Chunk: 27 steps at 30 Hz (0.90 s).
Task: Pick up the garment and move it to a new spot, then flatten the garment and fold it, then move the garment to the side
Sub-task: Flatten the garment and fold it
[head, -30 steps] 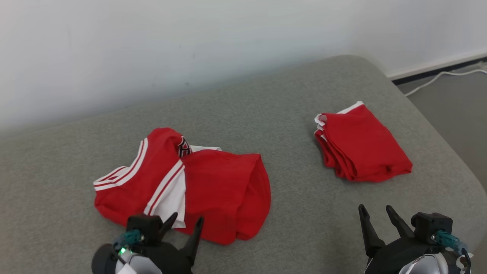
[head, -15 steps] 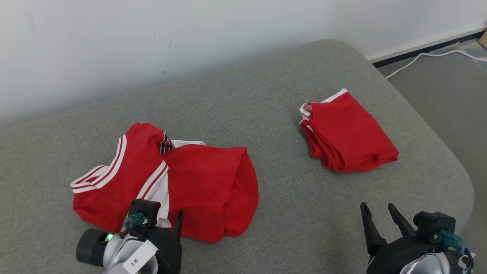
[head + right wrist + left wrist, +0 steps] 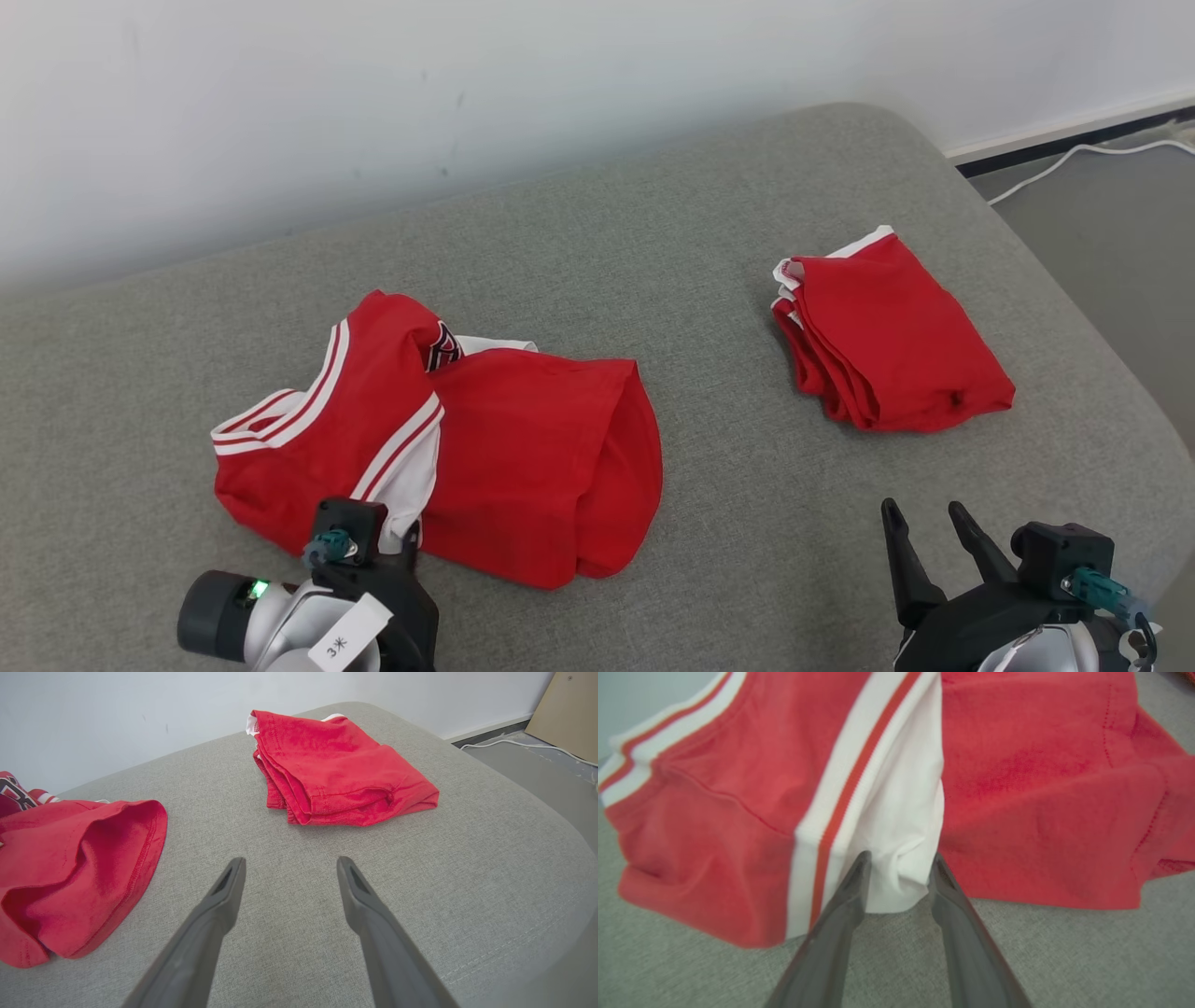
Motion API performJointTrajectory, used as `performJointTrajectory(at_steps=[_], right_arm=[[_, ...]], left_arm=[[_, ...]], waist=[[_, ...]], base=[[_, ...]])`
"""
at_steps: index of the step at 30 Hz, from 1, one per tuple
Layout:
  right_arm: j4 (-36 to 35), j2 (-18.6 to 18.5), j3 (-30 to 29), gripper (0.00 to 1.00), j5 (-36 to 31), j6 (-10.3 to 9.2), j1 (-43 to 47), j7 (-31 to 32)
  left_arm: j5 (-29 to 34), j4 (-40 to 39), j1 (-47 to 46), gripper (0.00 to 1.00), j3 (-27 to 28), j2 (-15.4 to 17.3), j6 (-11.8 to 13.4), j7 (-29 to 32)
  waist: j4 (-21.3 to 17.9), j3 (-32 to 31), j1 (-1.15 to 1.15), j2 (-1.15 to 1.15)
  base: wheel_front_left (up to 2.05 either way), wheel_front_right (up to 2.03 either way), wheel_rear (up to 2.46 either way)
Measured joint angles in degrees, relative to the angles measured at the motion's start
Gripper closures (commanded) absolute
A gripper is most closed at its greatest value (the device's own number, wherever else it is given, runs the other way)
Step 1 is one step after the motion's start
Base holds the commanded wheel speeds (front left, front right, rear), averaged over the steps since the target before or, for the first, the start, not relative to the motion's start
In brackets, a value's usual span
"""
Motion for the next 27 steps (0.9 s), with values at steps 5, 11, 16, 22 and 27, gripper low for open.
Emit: performJointTrajectory(at_steps=[5,11,16,22,27], right_arm=[[0.3,0.1,0.5,0.00,0.0,0.00,-0.4,0.0],[0.4,0.1,0.2,0.00,0.0,0.00,-0.8,-0.2],[0.4,0.1,-0.6,0.00,0.0,0.00,-0.4,-0.5],[0.5,0.1,-0.8,0.00,0.0,-0.01,0.4,-0.6],[0.5,0.0,-0.8,0.00,0.0,-0.02,0.4,-1.0]], left_arm=[[0.0,0.3,0.0,1.00,0.4,-0.4,0.0,-0.7],[-0.7,-1.1,0.0,1.00,2.6,-1.2,0.0,-3.6],[-1.0,-5.8,-0.1,1.00,9.9,-0.9,0.0,-7.8],[-0.1,-11.8,0.9,1.00,19.4,-0.5,0.0,-11.8],[1.4,-13.9,4.2,1.00,24.2,-0.9,0.0,-12.6]], waist=[[0.7,-0.2,0.00,0.00],[1.2,-0.3,0.00,0.00],[2.4,-0.4,0.00,0.00],[4.5,-1.1,0.00,0.00],[5.9,-1.9,0.00,0.00]], base=[[0.00,0.00,0.00],[0.00,0.00,0.00],[0.00,0.00,0.00],[0.00,0.00,0.00],[0.00,0.00,0.00]])
